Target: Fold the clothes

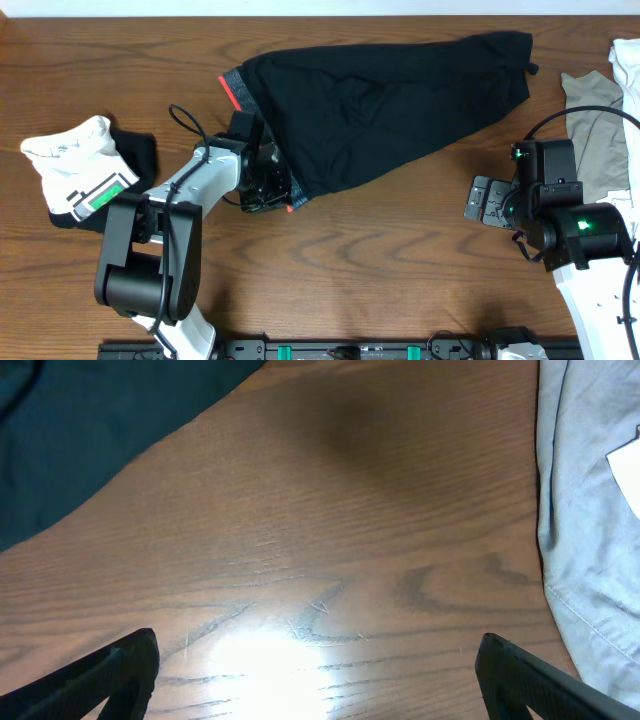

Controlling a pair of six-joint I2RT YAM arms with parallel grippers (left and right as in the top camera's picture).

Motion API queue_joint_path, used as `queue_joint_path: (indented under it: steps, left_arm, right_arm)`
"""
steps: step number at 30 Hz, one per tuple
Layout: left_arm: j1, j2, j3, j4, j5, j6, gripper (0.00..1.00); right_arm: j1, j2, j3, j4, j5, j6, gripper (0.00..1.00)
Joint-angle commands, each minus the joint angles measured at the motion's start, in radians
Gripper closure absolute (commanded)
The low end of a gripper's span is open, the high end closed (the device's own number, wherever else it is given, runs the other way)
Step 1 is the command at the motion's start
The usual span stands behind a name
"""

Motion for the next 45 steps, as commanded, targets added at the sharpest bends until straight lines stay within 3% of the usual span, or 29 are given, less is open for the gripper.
queue_joint_path:
  steps: [1,10,14,24,33,43,45]
  left_arm:
    - [0.002,0.011,-0.011,-0.036,-0.044,0.006,0.94]
    - [0.108,-0.088,-0.011,-0.273,-0.331,0.006,0.94]
    - [0.178,-0.163,-0.011,-0.333,-0.359,0.01,0.94]
    - [0.22,-0.217,-0.012,-0.446,-0.438,0.037,0.94]
    - [0.22,-0.217,-0.014,-0.434,-0.482,0.04,0.94]
    - [0.22,-0.217,-0.014,-0.426,-0.482,0.04,0.94]
    - [0.22,-0.217,-0.014,-0.426,-0.482,0.04,0.94]
  right_arm:
    - [-0.005,-0.006,0.005,-0.001,0.003,0.013,0.01]
    - [-0.005,0.031,0.005,0.019,0.004,0.011,0.01]
    - [-0.005,0.113,0.005,0.066,0.003,-0.006,0.01]
    - [-0.037,0.434,0.005,0.423,0.003,0.013,0.01]
    - [-0.124,0.711,0.005,0.766,-0.042,0.07,0.01]
    - [-0.141,0.883,0.005,1.05,-0.05,0.085,0.16]
    - [-0.141,0.922,0.005,1.065,-0.05,0.092,0.25]
